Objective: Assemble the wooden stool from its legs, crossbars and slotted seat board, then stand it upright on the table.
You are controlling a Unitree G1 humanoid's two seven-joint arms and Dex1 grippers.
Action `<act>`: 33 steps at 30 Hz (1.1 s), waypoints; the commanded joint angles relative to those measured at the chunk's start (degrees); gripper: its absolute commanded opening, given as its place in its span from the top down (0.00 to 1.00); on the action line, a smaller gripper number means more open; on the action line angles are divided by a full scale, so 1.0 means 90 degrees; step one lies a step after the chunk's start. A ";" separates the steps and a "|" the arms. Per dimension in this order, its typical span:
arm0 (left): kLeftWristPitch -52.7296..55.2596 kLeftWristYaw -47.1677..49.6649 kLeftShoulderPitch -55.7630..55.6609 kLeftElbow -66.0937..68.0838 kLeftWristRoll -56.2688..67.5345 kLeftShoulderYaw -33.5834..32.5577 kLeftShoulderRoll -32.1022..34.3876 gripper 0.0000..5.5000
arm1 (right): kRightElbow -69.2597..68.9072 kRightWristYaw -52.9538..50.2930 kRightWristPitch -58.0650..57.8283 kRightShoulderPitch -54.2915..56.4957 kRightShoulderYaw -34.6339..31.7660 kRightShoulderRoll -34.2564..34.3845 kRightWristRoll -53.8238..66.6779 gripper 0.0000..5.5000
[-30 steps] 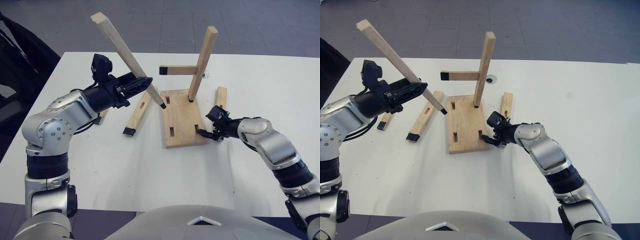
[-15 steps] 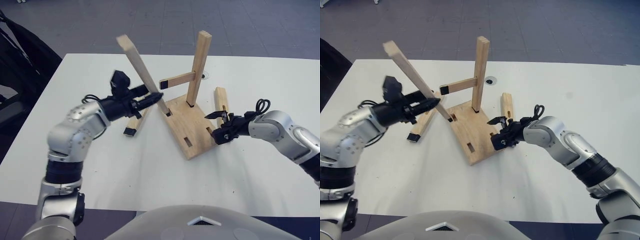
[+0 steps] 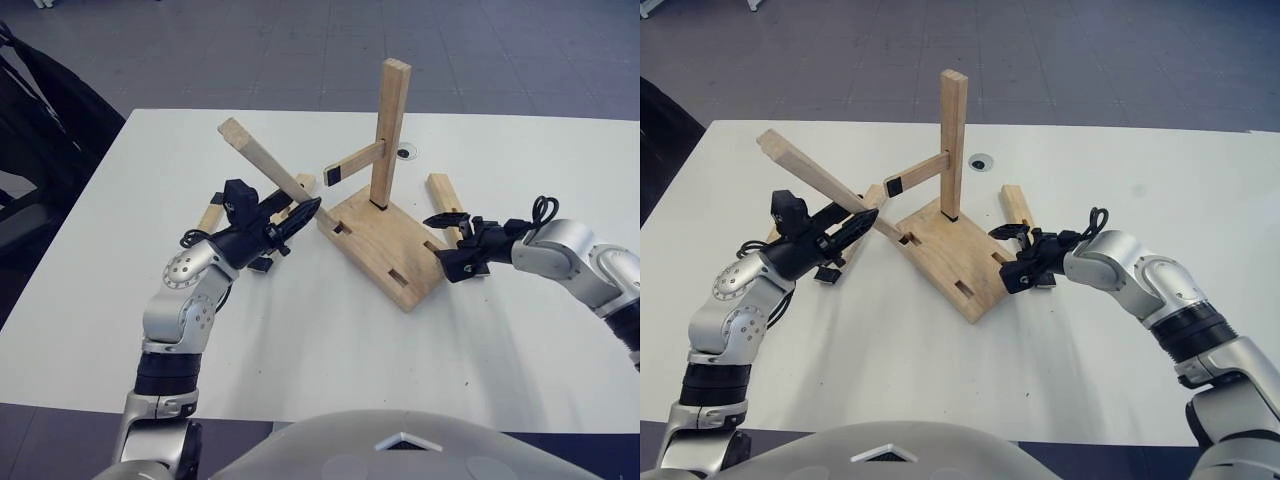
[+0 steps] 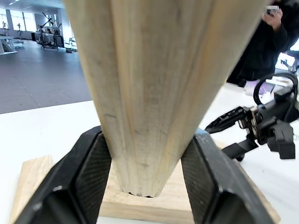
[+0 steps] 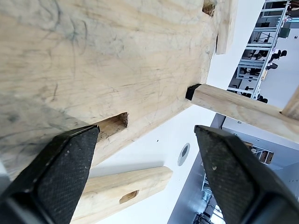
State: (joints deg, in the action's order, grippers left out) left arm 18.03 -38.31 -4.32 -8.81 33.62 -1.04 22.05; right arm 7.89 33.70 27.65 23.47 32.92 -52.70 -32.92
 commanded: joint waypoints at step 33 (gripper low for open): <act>0.1576 -0.0213 -0.0916 0.0651 -0.1223 0.0627 0.0661 0.63 | -0.0033 0.0663 -0.0349 -0.0827 -0.0046 0.0378 -0.0334 0.31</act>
State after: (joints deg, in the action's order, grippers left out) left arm 25.55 -42.10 -13.66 -1.95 24.24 4.05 25.44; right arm 5.74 35.57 24.87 20.58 29.32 -50.33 -33.63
